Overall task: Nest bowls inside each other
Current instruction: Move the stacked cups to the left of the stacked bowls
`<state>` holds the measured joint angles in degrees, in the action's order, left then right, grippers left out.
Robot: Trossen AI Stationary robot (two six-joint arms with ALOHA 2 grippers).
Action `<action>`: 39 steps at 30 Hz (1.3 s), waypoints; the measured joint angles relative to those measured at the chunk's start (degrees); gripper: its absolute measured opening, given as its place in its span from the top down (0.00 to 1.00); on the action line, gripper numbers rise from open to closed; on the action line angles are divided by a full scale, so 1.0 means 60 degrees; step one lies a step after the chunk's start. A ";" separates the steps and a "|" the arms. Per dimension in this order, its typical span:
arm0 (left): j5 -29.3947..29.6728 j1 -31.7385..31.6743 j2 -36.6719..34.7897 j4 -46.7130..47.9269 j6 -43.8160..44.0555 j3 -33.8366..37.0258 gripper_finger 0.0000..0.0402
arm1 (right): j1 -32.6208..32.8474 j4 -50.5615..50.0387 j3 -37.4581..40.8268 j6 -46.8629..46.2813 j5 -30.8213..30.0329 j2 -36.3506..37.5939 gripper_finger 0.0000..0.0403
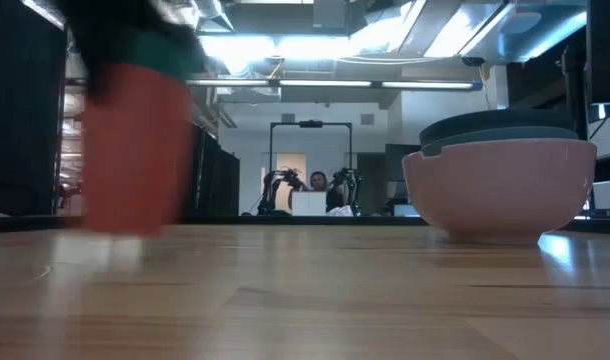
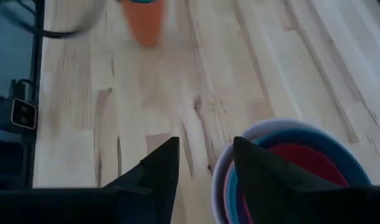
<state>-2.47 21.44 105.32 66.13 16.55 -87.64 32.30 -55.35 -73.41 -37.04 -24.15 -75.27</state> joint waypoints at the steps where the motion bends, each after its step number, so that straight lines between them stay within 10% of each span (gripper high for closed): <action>1: 0.0219 -0.0338 0.0000 0.0158 -0.0320 -0.0169 0.99 | 0.0178 -0.0173 0.0000 -0.0274 -0.0208 0.0114 0.65; 15: 0.1310 -0.3245 0.0213 0.0306 -0.2801 -0.1426 0.99 | 0.1452 -0.1388 -0.0004 -0.2382 -0.1489 0.0343 0.65; 39: 0.1327 -0.3360 0.1599 0.0750 -0.3801 -0.1463 0.96 | 0.1427 -0.1614 -0.0004 -0.2572 -0.1551 0.0336 0.65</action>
<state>5.50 1.28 114.91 70.63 -6.26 -96.42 40.86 -65.04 -73.43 -52.47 -33.45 -73.25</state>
